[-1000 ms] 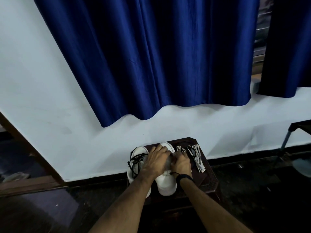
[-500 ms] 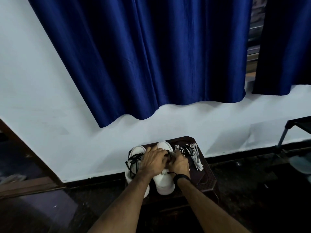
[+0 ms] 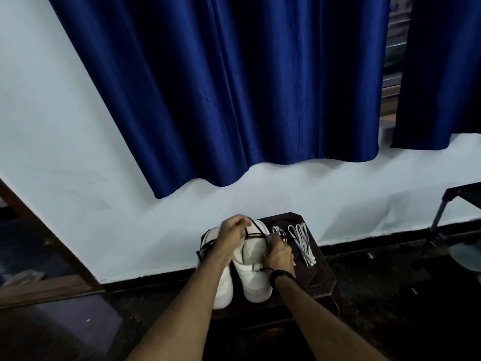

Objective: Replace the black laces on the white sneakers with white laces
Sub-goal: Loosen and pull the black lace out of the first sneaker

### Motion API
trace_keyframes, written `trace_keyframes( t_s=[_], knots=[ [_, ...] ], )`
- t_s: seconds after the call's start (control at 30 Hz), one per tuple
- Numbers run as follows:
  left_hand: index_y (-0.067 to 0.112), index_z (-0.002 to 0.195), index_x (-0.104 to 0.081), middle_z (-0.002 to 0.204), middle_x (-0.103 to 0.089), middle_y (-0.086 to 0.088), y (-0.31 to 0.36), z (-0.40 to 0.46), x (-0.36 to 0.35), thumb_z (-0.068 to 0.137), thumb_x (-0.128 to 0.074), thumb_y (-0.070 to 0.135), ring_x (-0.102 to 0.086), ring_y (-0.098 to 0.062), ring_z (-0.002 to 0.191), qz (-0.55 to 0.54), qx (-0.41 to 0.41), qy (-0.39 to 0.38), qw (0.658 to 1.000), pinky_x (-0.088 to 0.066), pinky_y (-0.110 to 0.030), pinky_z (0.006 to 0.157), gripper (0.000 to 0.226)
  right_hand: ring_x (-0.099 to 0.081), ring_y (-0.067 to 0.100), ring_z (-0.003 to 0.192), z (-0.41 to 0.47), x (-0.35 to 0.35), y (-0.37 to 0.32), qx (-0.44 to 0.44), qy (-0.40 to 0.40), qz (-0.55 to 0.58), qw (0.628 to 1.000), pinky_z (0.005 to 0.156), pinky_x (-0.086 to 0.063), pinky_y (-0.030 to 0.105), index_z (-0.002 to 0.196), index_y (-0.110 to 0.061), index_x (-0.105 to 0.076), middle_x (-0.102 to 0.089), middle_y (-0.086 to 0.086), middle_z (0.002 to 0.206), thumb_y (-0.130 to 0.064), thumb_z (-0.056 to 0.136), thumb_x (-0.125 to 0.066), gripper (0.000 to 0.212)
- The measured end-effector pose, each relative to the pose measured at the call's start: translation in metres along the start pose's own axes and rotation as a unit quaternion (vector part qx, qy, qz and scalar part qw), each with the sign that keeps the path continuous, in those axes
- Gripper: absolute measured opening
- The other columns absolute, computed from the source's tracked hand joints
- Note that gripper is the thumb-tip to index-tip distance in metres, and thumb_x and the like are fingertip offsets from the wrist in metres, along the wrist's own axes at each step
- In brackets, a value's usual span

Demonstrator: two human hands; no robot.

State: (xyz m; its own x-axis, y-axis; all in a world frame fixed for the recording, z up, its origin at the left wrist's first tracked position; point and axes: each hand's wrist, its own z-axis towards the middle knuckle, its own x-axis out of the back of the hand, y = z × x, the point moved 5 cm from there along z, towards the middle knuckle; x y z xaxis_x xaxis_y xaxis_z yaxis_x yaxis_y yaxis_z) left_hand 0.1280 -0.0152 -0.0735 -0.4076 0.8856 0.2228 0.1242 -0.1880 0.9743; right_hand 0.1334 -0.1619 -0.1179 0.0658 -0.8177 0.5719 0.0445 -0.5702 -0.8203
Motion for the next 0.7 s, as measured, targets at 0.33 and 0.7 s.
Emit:
trace_keyframes(
  t_s=[0.33, 0.7],
  knots=[
    [0.025, 0.120, -0.066, 0.120, -0.063, 0.002, 0.008, -0.010, -0.008, 0.079, -0.053, 0.029, -0.053, -0.024, 0.111, 0.496, -0.147, -0.005, 0.856, -0.041, -0.032, 0.093, 0.043, -0.055, 0.040, 0.110, 0.001, 0.000, 0.001, 0.012, -0.014, -0.018, 1.000, 0.084, -0.043, 0.039, 0.125, -0.009, -0.050, -0.060, 0.022, 0.115, -0.015, 0.096, -0.041, 0.031],
    [0.017, 0.096, -0.075, 0.100, -0.065, -0.004, 0.004, -0.022, -0.037, 0.090, -0.034, 0.041, -0.051, -0.026, 0.107, 0.607, -0.261, -0.052, 0.748, -0.034, -0.036, 0.092, 0.048, -0.059, 0.037, 0.103, 0.006, -0.009, 0.004, 0.029, 0.010, -0.014, 0.999, 0.078, -0.042, 0.039, 0.113, -0.010, -0.054, -0.065, 0.018, 0.105, -0.020, 0.093, -0.046, 0.023]
  ],
)
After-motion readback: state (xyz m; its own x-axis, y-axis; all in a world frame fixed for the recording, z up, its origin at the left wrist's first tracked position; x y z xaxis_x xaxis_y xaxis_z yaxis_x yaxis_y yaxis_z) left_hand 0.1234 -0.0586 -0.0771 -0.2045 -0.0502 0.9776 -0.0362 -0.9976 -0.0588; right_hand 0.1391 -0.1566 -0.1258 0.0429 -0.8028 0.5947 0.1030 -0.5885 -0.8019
